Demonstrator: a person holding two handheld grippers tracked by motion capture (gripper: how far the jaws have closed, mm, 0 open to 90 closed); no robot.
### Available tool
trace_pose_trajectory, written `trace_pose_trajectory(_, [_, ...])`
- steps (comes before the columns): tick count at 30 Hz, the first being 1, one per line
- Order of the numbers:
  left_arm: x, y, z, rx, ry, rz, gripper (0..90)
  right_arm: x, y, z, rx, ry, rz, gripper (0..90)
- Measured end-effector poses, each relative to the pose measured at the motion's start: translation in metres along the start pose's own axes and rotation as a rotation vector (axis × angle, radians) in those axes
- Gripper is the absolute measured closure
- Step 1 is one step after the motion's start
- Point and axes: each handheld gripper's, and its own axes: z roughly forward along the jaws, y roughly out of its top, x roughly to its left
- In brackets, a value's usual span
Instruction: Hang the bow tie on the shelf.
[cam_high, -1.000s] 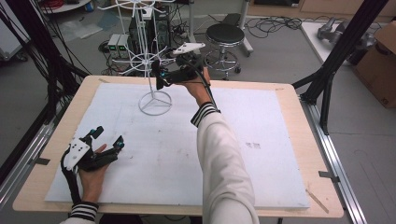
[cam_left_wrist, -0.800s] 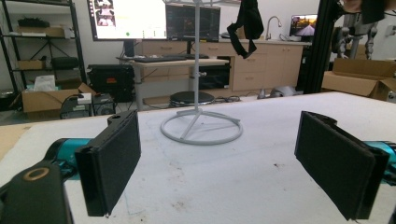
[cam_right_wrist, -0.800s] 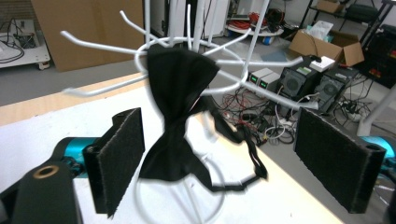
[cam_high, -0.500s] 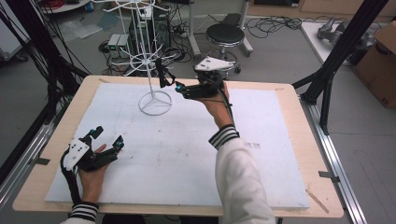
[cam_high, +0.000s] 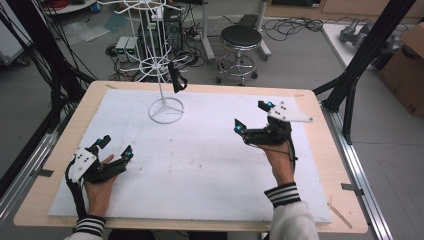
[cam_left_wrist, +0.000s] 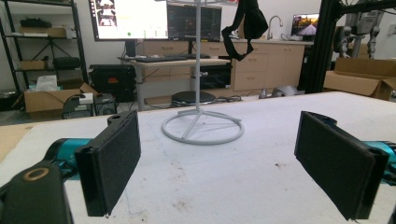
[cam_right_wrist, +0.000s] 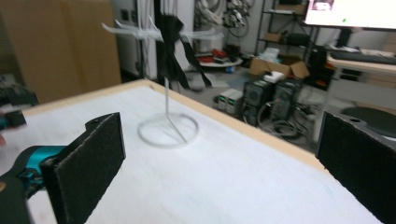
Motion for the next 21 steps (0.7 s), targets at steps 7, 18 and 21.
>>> trace_pose_trajectory(7, [0.000, 0.000, 0.000, 0.000, 0.001, 0.000, 14.8, -0.001, -0.034, -0.045, -0.022, -0.068, -0.002, 0.4])
trace_pose_trajectory(18, [0.000, 0.000, 0.000, 0.000, 0.000, 0.000, 14.8, 0.001, -0.103, -0.080, -0.099, -0.225, 0.022, 0.4])
trace_pose_trajectory(21, [0.000, 0.000, 0.000, 0.000, 0.001, 0.001, 14.8, -0.002, -0.120, -0.080, -0.101, -0.253, 0.059, 0.4])
